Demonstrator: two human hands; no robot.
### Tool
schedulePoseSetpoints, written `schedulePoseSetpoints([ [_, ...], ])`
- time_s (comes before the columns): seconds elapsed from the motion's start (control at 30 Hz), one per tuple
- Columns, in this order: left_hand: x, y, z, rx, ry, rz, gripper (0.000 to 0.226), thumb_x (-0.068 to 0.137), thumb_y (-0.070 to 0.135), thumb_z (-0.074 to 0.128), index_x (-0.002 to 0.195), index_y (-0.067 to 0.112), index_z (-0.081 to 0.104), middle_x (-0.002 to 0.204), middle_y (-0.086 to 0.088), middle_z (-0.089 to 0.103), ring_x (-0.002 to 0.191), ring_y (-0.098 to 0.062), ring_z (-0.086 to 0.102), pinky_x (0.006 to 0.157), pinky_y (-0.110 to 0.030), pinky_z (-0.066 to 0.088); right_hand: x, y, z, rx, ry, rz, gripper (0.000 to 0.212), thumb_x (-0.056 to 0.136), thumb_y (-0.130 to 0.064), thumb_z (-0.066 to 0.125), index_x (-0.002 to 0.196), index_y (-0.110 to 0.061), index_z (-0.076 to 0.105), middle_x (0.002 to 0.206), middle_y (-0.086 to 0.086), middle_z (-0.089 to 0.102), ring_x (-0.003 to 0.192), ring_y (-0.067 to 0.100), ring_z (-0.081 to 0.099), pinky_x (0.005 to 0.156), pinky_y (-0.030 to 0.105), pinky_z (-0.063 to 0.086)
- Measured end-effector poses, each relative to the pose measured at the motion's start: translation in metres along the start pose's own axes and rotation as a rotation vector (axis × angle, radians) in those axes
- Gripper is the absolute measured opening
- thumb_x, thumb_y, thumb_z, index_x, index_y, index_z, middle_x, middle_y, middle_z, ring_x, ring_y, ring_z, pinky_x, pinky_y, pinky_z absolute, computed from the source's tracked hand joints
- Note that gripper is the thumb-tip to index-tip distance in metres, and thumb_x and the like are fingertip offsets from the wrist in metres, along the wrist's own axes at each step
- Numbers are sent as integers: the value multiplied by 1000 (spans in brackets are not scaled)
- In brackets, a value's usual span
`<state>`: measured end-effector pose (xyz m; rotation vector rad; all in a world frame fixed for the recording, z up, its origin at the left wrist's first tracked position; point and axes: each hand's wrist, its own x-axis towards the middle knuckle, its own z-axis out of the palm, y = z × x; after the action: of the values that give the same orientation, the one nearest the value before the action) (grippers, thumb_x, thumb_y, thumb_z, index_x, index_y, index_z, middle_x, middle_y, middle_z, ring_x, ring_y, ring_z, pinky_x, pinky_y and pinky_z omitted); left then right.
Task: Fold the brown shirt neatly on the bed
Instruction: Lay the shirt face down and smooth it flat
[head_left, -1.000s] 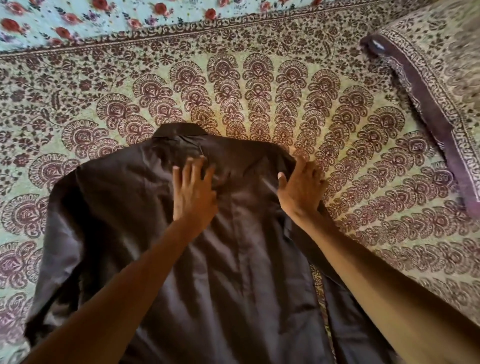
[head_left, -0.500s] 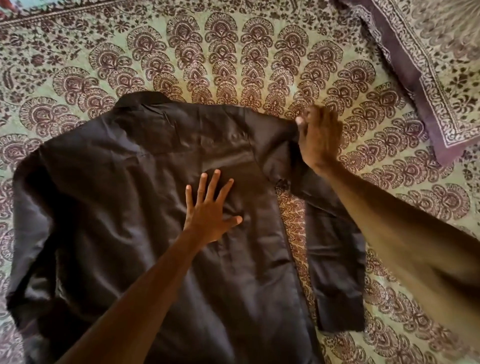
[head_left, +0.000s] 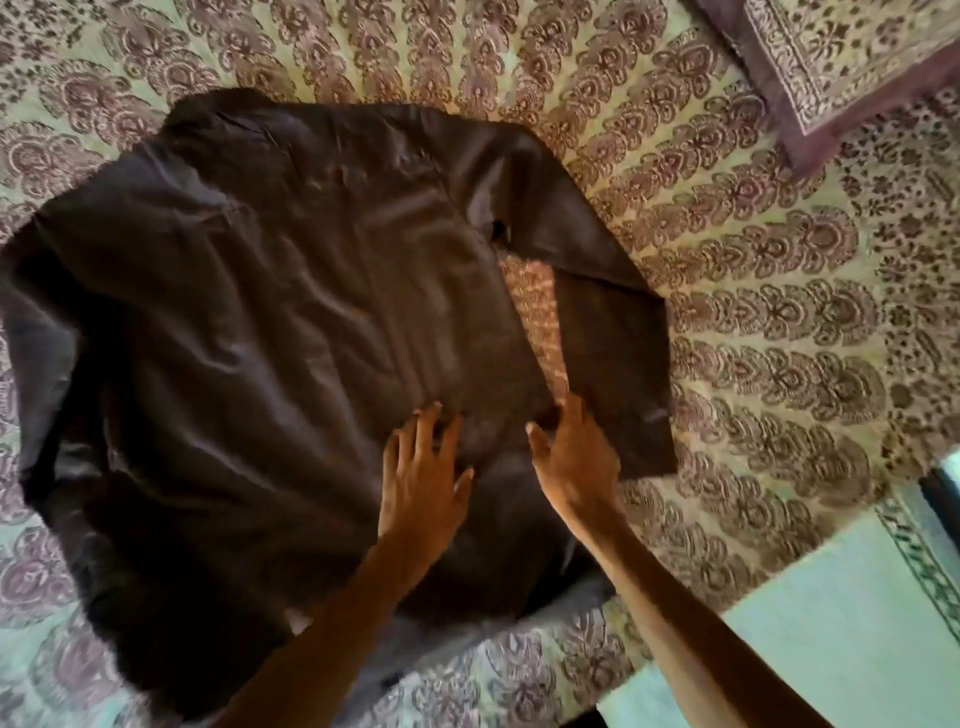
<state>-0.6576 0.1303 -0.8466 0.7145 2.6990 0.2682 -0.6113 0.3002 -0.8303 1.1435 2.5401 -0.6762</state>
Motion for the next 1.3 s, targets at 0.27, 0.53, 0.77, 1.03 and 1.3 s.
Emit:
schedulePoseSetpoints([
  [0.27,-109,38,24,2,-171,122,65,82,62,48,135,25,47,141,-1,41,126,-26,43,100,-44,41,-87,89,-2,244,-241,267,39,85,-46,68,103,-11,70,92,11,72,88,31,68,72,35,52],
  [0.53,-151,72,32,-73,-36,224,83,73,79,45,136,26,45,136,0,46,123,-23,45,110,-53,29,-112,108,-23,786,-394,547,43,81,-49,72,94,-8,68,83,12,71,69,27,68,55,29,49],
  [0.77,-172,104,41,-1,102,127,75,69,52,68,135,25,45,129,-2,50,116,-25,46,111,-50,28,-105,110,-32,804,-535,533,37,84,-34,73,94,-1,60,73,10,57,54,18,47,36,23,32],
  [1.03,-154,94,31,-68,164,-101,30,68,13,60,96,23,62,87,3,64,82,-25,60,75,-38,45,-104,98,-51,689,-535,503,31,92,-18,65,74,-2,47,37,1,47,23,7,38,25,17,23],
  [1.3,-186,51,17,104,214,-64,38,62,1,58,94,20,63,83,0,65,76,-27,60,69,-38,48,-101,108,-29,599,-188,393,25,84,-27,74,75,-9,59,77,10,62,60,21,59,47,28,47],
])
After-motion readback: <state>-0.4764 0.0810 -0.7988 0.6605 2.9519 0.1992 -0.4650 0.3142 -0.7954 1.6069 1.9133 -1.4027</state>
